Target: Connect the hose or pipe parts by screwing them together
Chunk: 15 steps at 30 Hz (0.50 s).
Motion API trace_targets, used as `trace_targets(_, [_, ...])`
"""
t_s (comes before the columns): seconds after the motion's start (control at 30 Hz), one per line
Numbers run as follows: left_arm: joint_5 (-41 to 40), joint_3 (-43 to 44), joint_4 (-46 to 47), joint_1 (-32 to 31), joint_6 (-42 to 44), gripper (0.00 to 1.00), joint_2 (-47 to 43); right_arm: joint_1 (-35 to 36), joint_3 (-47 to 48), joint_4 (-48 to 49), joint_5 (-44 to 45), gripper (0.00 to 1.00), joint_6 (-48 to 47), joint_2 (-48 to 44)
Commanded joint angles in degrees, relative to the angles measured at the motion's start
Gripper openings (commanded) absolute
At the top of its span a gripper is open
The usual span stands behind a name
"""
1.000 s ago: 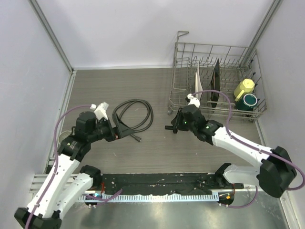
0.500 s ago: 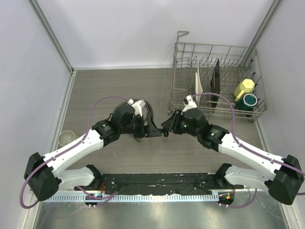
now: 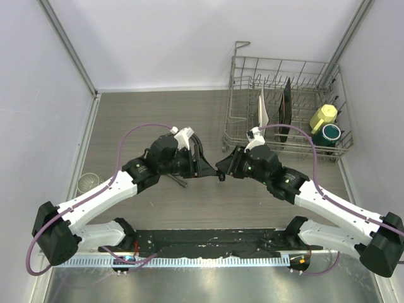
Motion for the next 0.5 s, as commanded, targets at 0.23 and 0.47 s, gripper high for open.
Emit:
trace_targets(0.23, [4.65, 0.32, 6.09, -0.71, -2.03, 0.56, 0.25, 0.32, 1.13, 3.45, 0.07, 0.01, 1.45, -1.49])
trace_targets(0.47, [7.11, 0.23, 7.41, -0.80, -2.91, 0.37, 1.04, 0.23, 1.31, 3.36, 0.16, 0.01, 1.81, -1.49])
